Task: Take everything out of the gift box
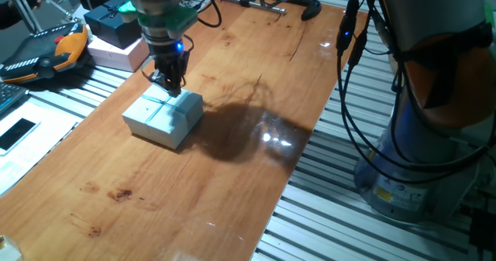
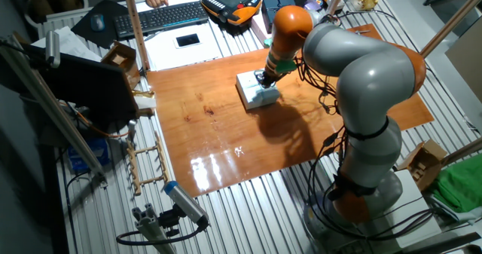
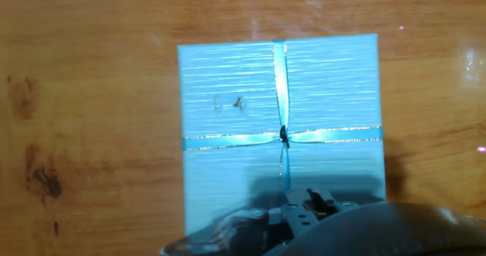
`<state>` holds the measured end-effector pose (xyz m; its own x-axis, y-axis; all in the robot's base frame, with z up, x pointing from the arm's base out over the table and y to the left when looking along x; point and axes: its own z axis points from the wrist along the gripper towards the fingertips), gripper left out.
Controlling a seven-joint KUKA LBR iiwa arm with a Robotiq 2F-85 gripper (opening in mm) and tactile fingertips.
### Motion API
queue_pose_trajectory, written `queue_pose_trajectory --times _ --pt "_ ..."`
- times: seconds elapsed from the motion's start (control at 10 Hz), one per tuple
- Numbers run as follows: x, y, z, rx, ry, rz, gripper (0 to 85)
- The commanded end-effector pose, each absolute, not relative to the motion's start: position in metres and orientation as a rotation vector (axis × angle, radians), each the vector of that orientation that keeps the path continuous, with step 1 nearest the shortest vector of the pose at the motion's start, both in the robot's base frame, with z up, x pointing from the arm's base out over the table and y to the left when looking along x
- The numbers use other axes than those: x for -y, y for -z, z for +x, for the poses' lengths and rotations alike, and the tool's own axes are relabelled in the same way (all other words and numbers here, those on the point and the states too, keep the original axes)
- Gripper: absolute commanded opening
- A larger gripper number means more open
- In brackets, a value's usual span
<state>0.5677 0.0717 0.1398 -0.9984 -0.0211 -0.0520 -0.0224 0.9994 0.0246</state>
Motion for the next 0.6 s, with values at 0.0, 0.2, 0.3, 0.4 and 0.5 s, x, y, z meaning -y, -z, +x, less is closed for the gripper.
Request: queue_pose_trajectory --times 0.0,0.2,0.3,0.4,0.5 --pt "-0.0716 -0.1398 0.5677 -3.088 -0.025 -0.048 1.0" --pt "-0.0716 -0.1398 0.5677 -3.093 -0.004 -0.048 1.0" --pt "-0.0716 -0.1398 0.5677 -3.095 0.001 -0.046 1.0" --pt "-0.0709 -0.1408 0.57 -3.092 -0.018 -0.036 1.0" --pt "-0.0717 -0.1405 0.5724 -3.087 -0.018 -0.041 5.0"
